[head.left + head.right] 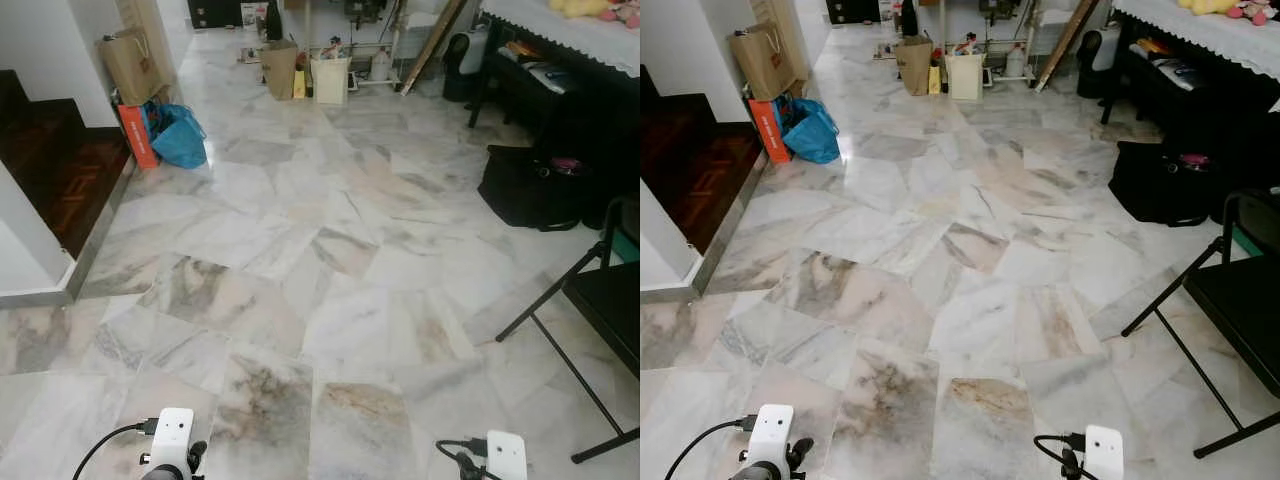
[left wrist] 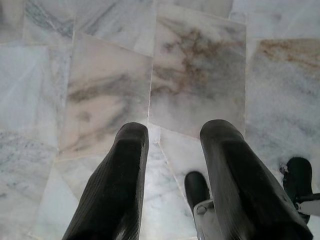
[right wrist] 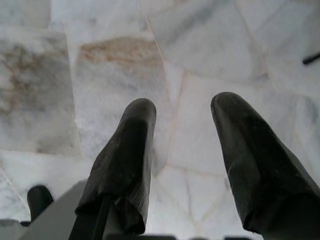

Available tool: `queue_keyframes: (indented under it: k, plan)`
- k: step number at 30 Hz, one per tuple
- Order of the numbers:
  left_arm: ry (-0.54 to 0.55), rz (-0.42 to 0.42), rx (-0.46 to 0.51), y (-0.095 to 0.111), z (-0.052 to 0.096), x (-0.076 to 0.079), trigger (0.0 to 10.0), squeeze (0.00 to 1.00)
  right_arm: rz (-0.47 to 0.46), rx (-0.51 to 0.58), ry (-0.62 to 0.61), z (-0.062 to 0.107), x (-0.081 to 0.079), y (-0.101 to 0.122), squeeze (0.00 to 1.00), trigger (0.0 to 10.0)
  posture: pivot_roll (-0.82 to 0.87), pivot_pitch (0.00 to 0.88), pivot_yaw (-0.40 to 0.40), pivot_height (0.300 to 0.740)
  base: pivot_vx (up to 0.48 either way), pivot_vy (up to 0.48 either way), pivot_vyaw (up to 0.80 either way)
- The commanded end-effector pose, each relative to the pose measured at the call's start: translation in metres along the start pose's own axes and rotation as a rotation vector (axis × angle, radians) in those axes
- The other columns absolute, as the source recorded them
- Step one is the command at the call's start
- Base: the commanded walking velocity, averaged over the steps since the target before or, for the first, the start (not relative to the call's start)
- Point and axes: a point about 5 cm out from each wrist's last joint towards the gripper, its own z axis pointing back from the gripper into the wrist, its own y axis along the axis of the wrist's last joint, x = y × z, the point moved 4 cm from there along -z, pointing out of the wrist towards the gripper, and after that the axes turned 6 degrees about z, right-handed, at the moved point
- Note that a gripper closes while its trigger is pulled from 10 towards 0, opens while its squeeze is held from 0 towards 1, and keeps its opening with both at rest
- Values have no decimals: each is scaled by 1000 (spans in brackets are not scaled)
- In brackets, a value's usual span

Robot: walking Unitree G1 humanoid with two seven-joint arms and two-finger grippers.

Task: Hang hanger

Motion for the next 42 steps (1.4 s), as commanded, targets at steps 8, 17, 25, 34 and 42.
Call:
queue_keyframes:
  k: [8, 17, 25, 34, 42]
  plan:
    - [-26, -41, -57, -11, 0, 11, 10000, 0, 1, -30, 8, 0, -23, -5, 0, 10000, -152, 0, 50, 740, 0, 0, -622]
    - [3, -3, -91, -24, 4, 7, 10000, 0, 34, -40, 15, 5, -34, -16, 0, 10000, -159, 0, 16, 740, 0, 0, -763]
    - [11, 26, -116, -34, 6, 17, 10000, 0, 78, -40, 26, 3, -25, -14, 0, 10000, -146, 0, -42, 740, 0, 0, -703]
    - [10, 55, -86, -21, 1, 26, 10000, 0, 113, -22, 40, 0, -25, -5, 0, 10000, -143, 0, -65, 740, 0, 0, -744]
    - [-12, 39, -79, -17, 0, 29, 10000, 0, 103, -11, 34, 1, -25, -5, 0, 10000, -155, 0, -49, 740, 0, 0, -750]
